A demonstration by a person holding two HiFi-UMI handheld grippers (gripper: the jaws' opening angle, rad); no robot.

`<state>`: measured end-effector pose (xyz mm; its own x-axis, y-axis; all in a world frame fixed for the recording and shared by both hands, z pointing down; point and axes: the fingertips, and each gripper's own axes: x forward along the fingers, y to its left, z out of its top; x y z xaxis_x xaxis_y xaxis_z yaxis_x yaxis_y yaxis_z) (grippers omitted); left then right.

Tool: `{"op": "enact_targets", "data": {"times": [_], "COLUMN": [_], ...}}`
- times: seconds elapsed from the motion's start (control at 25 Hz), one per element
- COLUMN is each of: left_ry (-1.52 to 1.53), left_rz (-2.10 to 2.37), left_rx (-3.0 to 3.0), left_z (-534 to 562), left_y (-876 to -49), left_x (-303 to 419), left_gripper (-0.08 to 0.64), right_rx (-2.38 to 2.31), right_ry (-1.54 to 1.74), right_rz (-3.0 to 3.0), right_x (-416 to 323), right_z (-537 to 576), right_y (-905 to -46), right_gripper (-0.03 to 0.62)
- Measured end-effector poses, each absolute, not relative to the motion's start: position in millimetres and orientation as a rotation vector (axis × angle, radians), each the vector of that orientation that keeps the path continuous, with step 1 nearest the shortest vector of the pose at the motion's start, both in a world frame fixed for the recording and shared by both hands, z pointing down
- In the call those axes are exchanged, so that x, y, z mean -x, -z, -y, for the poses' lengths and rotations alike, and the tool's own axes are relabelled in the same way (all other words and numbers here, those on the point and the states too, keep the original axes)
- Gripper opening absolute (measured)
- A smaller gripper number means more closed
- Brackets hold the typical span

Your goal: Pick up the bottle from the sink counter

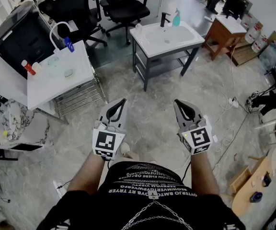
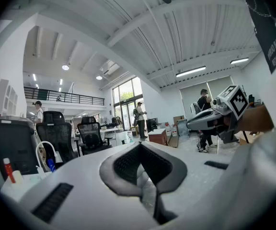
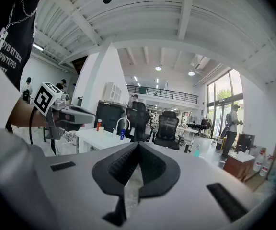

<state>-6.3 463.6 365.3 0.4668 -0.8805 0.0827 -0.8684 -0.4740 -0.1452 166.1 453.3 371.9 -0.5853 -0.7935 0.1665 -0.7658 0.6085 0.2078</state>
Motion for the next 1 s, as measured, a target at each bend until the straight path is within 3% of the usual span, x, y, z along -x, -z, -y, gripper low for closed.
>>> {"op": "enact_targets", "data": {"times": [0.56, 0.72, 1.0], "left_ry": [0.305, 0.323, 0.337], "left_rz": [-1.65, -1.667, -1.679], "left_rx": [2.559, 2.55, 2.553], "left_z": [-530, -514, -454], "left_y": [-374, -380, -386], "left_x": [-32, -24, -3], "left_gripper": [0.006, 0.005, 0.005], "right_rx": [-1.085, -1.085, -1.108], "right_ry": [0.205, 0.182, 0.148], "right_rz": [2.808, 2.847, 2.86], "right_x": [-181, -177, -162], "right_z": [-513, -500, -440], "right_y": [-369, -371, -377], "right_gripper": [-0.003, 0.118, 0.26]}}
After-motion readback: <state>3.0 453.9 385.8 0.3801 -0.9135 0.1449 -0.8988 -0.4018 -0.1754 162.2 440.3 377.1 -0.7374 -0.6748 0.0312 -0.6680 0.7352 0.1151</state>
